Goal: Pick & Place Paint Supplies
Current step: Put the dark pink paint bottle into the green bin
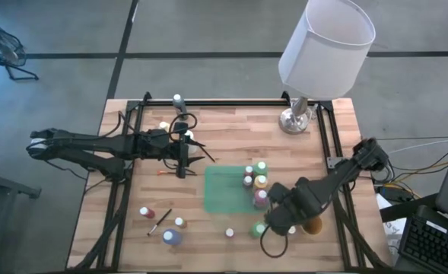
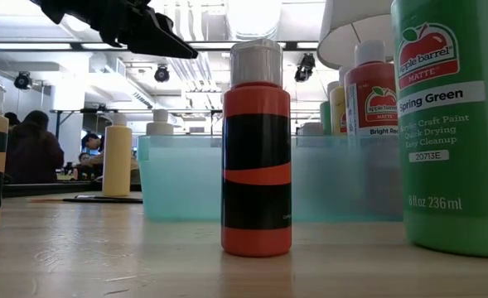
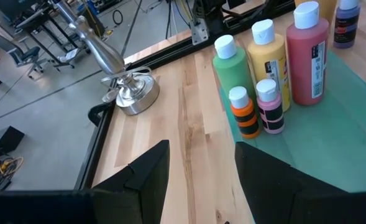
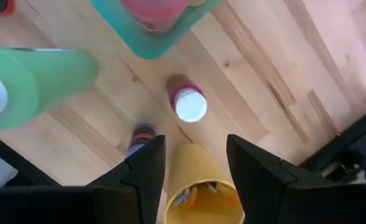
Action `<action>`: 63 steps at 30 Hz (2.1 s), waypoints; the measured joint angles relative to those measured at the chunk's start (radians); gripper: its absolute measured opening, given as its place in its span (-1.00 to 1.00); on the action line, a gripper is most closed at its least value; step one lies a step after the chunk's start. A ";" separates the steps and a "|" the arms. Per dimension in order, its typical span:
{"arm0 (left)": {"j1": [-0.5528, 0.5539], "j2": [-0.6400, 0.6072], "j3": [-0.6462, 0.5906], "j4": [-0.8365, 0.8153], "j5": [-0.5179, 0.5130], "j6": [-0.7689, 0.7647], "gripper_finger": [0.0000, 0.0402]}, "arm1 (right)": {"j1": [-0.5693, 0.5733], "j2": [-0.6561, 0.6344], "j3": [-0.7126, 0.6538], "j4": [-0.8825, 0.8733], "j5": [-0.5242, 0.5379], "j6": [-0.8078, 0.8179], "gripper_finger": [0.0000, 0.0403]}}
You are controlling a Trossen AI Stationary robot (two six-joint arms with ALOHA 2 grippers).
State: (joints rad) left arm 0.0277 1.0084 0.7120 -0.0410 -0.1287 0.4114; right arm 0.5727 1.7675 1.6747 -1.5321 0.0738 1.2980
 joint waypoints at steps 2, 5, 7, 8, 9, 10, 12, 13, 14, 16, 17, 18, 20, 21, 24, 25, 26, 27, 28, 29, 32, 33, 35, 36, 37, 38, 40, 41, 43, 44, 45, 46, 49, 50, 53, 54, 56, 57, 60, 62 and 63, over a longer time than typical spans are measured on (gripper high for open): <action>0.000 0.000 0.000 -0.001 0.000 0.000 -0.06 | -0.010 -0.017 -0.032 0.027 -0.001 -0.007 -0.16; 0.000 0.000 0.000 0.000 0.000 0.000 -0.06 | -0.031 -0.033 -0.079 0.074 -0.008 -0.042 -0.12; 0.000 0.000 0.000 0.000 0.000 0.000 -0.06 | -0.046 -0.034 -0.105 0.083 -0.030 -0.061 -0.10; 0.000 0.000 0.000 0.000 0.000 0.000 -0.06 | -0.052 -0.034 -0.117 0.087 -0.041 -0.067 -0.08; 0.000 0.000 0.000 0.000 0.000 0.000 -0.06 | -0.058 -0.035 -0.130 0.096 -0.050 -0.073 -0.07; 0.000 0.000 0.000 0.000 0.000 0.000 -0.06 | -0.063 -0.035 -0.143 0.106 -0.061 -0.080 -0.06; 0.000 0.000 0.000 0.000 0.000 0.000 -0.06 | -0.074 -0.035 -0.167 0.128 -0.083 -0.100 -0.05; 0.000 0.000 0.000 0.000 0.000 0.000 -0.06 | -0.078 -0.035 -0.177 0.138 -0.087 -0.108 -0.05; 0.000 0.000 0.000 0.000 0.000 0.000 -0.06 | -0.083 -0.035 -0.187 0.147 -0.094 -0.115 -0.05; 0.000 0.000 0.000 0.000 0.000 0.000 -0.06 | -0.090 -0.035 -0.203 0.164 -0.100 -0.125 -0.06; 0.000 0.000 0.000 0.001 0.000 0.000 -0.06 | -0.090 -0.035 -0.210 0.169 -0.101 -0.128 -0.07; 0.000 0.000 0.000 0.001 0.000 0.000 -0.06 | -0.090 -0.035 -0.215 0.175 -0.101 -0.132 -0.08; 0.000 0.000 0.000 0.003 0.000 0.000 -0.06 | -0.090 -0.035 -0.223 0.199 -0.101 -0.137 -0.09; 0.000 0.000 0.000 0.004 0.000 0.000 -0.06 | -0.089 -0.035 -0.226 0.209 -0.101 -0.138 -0.10; 0.000 0.000 0.000 0.004 0.000 0.000 -0.06 | -0.089 -0.035 -0.231 0.229 -0.103 -0.139 -0.11; 0.000 0.000 0.000 0.003 0.000 0.000 -0.06 | -0.089 -0.035 -0.234 0.237 -0.103 -0.139 -0.11; 0.000 0.000 0.000 0.003 0.000 -0.002 -0.06 | -0.090 -0.035 -0.237 0.239 -0.102 -0.139 -0.11; 0.000 0.000 0.000 0.004 0.000 -0.002 -0.06 | -0.090 -0.035 -0.241 0.240 -0.102 -0.139 -0.11; 0.000 0.000 0.000 0.003 0.000 -0.002 -0.06 | -0.090 -0.035 -0.245 0.240 -0.102 -0.139 -0.10; 0.000 0.000 0.000 0.003 0.000 -0.002 -0.06 | -0.090 -0.035 -0.250 0.242 -0.102 -0.139 -0.08; 0.000 0.000 0.000 0.003 0.000 -0.002 -0.06 | -0.089 -0.035 -0.274 0.259 -0.105 -0.139 -0.05; 0.000 0.000 0.000 0.003 0.000 -0.002 -0.06 | -0.088 -0.035 -0.282 0.270 -0.106 -0.139 -0.04; 0.000 0.000 0.000 0.003 0.000 -0.002 -0.06 | -0.089 -0.035 -0.296 0.288 -0.111 -0.139 -0.02; 0.000 0.000 0.000 0.003 0.000 -0.002 -0.06 | -0.089 -0.035 -0.301 0.291 -0.112 -0.141 -0.01; 0.000 0.000 0.000 0.003 0.000 -0.003 -0.06 | -0.089 -0.035 -0.306 0.291 -0.112 -0.144 -0.01; 0.000 0.000 0.000 0.003 0.000 -0.003 -0.06 | -0.089 -0.035 -0.309 0.292 -0.112 -0.146 -0.02; 0.000 0.000 0.000 0.003 0.000 -0.003 -0.06 | -0.089 -0.035 -0.315 0.294 -0.112 -0.146 -0.04; 0.000 0.000 0.000 0.003 0.000 -0.003 -0.06 | -0.089 -0.035 -0.319 0.294 -0.112 -0.146 -0.05; 0.000 0.000 0.000 0.003 0.000 -0.003 -0.06 | -0.089 -0.035 -0.326 0.298 -0.112 -0.146 -0.09; 0.000 0.000 0.000 0.002 0.000 -0.003 -0.06 | -0.089 -0.035 -0.332 0.308 -0.112 -0.146 -0.11; 0.000 0.000 0.000 0.003 0.000 -0.003 -0.06 | -0.089 -0.035 -0.338 0.321 -0.112 -0.146 -0.13; 0.000 0.000 0.000 0.003 0.000 -0.003 -0.06 | -0.089 -0.035 -0.345 0.331 -0.111 -0.146 -0.15; 0.000 0.000 0.000 0.002 0.000 -0.004 -0.06 | -0.089 -0.036 -0.360 0.351 -0.109 -0.150 -0.20; 0.000 0.000 0.000 0.002 0.000 -0.004 -0.06 | -0.089 -0.037 -0.363 0.354 -0.109 -0.151 -0.22; 0.000 0.000 0.000 0.000 0.000 -0.004 -0.06 | -0.089 -0.038 -0.365 0.357 -0.115 -0.154 -0.29; 0.000 0.000 0.000 0.000 0.000 -0.004 -0.06 | -0.089 -0.038 -0.365 0.358 -0.118 -0.154 -0.31; 0.000 0.000 0.000 0.000 0.000 -0.004 -0.06 | -0.089 -0.039 -0.365 0.361 -0.120 -0.155 -0.36; 0.000 0.000 0.000 0.000 0.000 -0.004 -0.06 | -0.089 -0.039 -0.366 0.361 -0.122 -0.156 -0.38; 0.000 0.000 0.000 0.000 0.000 -0.004 -0.06 | -0.089 -0.039 -0.366 0.362 -0.124 -0.153 -0.39; 0.000 0.000 0.000 0.000 0.000 -0.004 -0.06 | -0.089 -0.039 -0.366 0.364 -0.124 -0.152 -0.33; 0.000 0.000 0.000 0.000 0.000 -0.004 -0.06 | -0.089 -0.039 -0.366 0.365 -0.124 -0.151 -0.29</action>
State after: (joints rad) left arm 0.0273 1.0088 0.7120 -0.0410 -0.1287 0.4076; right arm 0.4835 1.7290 1.3087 -1.1675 -0.0501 1.1471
